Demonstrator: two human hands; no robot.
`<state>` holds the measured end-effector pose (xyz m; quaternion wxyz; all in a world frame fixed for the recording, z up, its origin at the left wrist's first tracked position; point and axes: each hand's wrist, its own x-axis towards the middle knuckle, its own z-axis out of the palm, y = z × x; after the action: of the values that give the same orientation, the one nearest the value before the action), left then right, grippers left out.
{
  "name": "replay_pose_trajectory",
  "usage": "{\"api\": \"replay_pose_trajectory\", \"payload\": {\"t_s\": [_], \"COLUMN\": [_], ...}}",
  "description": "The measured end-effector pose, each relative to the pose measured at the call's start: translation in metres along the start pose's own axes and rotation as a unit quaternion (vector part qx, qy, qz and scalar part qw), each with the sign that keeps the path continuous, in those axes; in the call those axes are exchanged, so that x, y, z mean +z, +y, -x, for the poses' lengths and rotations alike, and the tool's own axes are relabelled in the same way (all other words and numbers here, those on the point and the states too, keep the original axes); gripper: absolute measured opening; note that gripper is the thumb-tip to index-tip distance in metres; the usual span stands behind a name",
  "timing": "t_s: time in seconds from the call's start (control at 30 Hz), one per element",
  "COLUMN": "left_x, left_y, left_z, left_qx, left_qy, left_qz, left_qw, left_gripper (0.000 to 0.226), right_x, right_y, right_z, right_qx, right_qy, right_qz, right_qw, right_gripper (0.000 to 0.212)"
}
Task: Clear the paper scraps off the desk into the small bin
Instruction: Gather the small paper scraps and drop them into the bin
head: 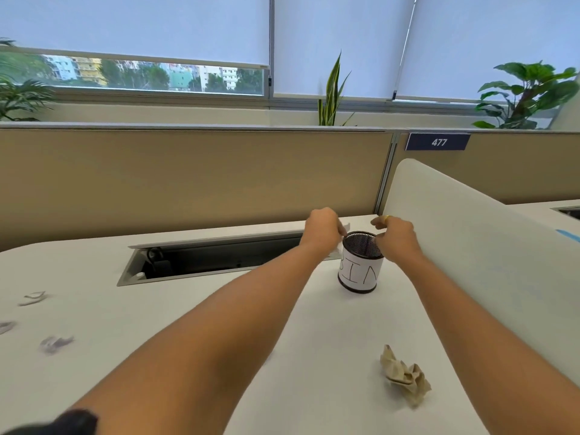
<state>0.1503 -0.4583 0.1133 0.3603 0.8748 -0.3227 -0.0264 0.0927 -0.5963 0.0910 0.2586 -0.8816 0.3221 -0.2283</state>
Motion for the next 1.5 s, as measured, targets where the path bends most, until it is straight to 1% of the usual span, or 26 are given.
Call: {"api": "replay_pose_trajectory", "payload": {"t_s": [0.13,0.33,0.43,0.53,0.63,0.73,0.87,1.0,1.13,1.2,1.33,1.4,1.5], "left_x": [0.017,0.035,0.042,0.046,0.038,0.019,-0.004,-0.020,-0.028,-0.030,-0.026,-0.023,-0.016], "left_y": [0.015,0.023,0.024,0.023,0.018,0.001,-0.048,-0.108,-0.151,-0.165,-0.187,-0.192,-0.192], "left_z": [-0.016,-0.032,-0.035,-0.032,-0.026,-0.011,0.026,0.085,0.145,0.171,0.210,0.217,0.221], "left_qx": [0.003,-0.004,0.002,0.015,0.021,0.027,-0.004,-0.048,-0.095,-0.095,-0.078,-0.065,-0.065], "left_qy": [-0.018,-0.054,-0.068,-0.050,-0.022,0.006,0.039,0.066,0.095,0.096,0.062,0.053,0.037], "left_qz": [0.003,-0.002,-0.012,-0.014,0.007,0.031,0.057,0.029,0.014,-0.022,-0.087,-0.104,-0.108], "left_qw": [1.000,0.999,0.998,0.999,0.999,0.999,0.998,0.996,0.991,0.991,0.991,0.991,0.991], "left_gripper": [0.017,0.019,0.020,0.022,0.023,0.024,0.020,0.019,0.018,0.020,0.027,0.031,0.035], "right_x": [0.000,0.005,0.008,0.011,0.014,0.018,0.029,0.044,0.061,0.071,0.086,0.093,0.101], "right_y": [0.006,0.017,0.022,0.024,0.023,0.019,0.010,-0.004,-0.018,-0.024,-0.039,-0.046,-0.054], "right_z": [0.011,0.022,0.026,0.033,0.042,0.055,0.078,0.108,0.139,0.153,0.172,0.177,0.179], "right_qx": [0.002,-0.019,-0.027,-0.030,-0.031,-0.039,-0.051,-0.084,-0.125,-0.138,-0.156,-0.177,-0.202], "right_qy": [0.059,0.110,0.119,0.125,0.136,0.123,0.062,-0.024,-0.115,-0.156,-0.225,-0.276,-0.384], "right_qz": [-0.073,-0.106,-0.121,-0.130,-0.140,-0.148,-0.150,-0.148,-0.116,-0.097,-0.067,-0.056,-0.016], "right_qw": [0.996,0.988,0.985,0.983,0.980,0.981,0.985,0.985,0.979,0.973,0.959,0.943,0.901], "right_gripper": [0.035,0.026,0.021,0.020,0.019,0.019,0.020,0.020,0.023,0.025,0.023,0.037,0.059]}}
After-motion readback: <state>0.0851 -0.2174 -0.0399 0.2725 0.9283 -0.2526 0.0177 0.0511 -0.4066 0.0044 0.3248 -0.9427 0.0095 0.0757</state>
